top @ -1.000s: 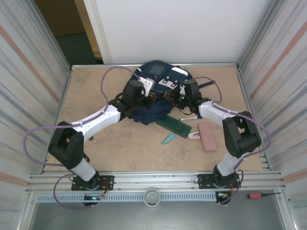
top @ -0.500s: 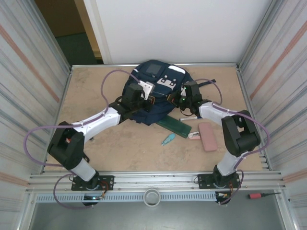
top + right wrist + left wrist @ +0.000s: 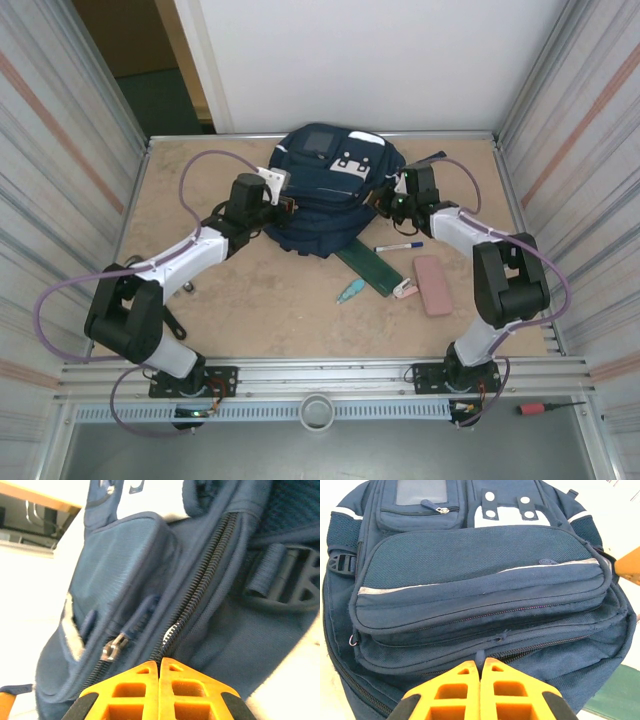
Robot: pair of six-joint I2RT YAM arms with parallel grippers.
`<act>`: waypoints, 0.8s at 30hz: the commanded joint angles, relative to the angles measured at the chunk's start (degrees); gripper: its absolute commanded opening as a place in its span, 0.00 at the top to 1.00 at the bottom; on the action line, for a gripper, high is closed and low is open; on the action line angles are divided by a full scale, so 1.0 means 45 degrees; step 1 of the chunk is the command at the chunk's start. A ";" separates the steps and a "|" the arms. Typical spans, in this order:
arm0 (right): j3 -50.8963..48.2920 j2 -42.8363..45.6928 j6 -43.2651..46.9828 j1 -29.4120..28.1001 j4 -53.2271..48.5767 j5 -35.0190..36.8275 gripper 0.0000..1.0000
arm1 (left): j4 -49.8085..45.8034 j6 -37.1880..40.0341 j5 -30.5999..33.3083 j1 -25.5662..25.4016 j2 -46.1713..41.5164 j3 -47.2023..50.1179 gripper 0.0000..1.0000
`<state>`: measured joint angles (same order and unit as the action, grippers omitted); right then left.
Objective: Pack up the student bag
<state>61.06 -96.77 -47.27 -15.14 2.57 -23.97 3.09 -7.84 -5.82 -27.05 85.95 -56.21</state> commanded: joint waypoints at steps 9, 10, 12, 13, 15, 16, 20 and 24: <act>0.2695 -0.0038 0.2750 -0.0122 -0.4147 -0.0562 0.68 | -0.0045 -0.0041 -0.0058 -0.1192 -0.0435 -0.1333 1.00; 0.2316 0.0286 0.2735 -0.0167 -0.4214 -0.0357 0.63 | -0.0072 -0.0036 -0.0047 -0.1306 -0.0377 -0.1375 1.00; 0.1554 0.0858 0.2621 -0.0285 -0.4242 -0.0039 0.54 | -0.0077 -0.0003 -0.0027 -0.1498 -0.0247 -0.1435 1.00; 0.1165 0.1124 0.2496 -0.0429 -0.4179 0.0216 0.50 | -0.0106 0.0013 -0.0019 -0.1578 -0.0168 -0.1487 1.00; 0.0554 0.1410 0.2303 -0.0781 -0.4025 0.0612 0.45 | -0.0147 0.0070 0.0021 -0.1675 -0.0049 -0.1510 1.00; 0.0343 0.1488 0.2229 -0.0994 -0.3944 0.0772 0.43 | -0.0182 0.0076 0.0010 -0.1684 0.0014 -0.1510 1.00; -0.0104 0.1474 0.1820 -0.1752 -0.3759 0.1708 0.34 | -0.0249 0.0194 0.0260 -0.1680 0.0128 -0.1329 1.00; -0.0570 0.1214 0.1138 -0.2074 -0.2935 0.2279 0.28 | -0.0226 0.0144 0.0318 -0.1673 0.0264 -0.1117 1.00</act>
<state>59.61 -91.24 -39.44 -23.99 -12.38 -17.32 0.05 -7.75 -4.45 -34.26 87.02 -60.34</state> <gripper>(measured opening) 0.717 0.046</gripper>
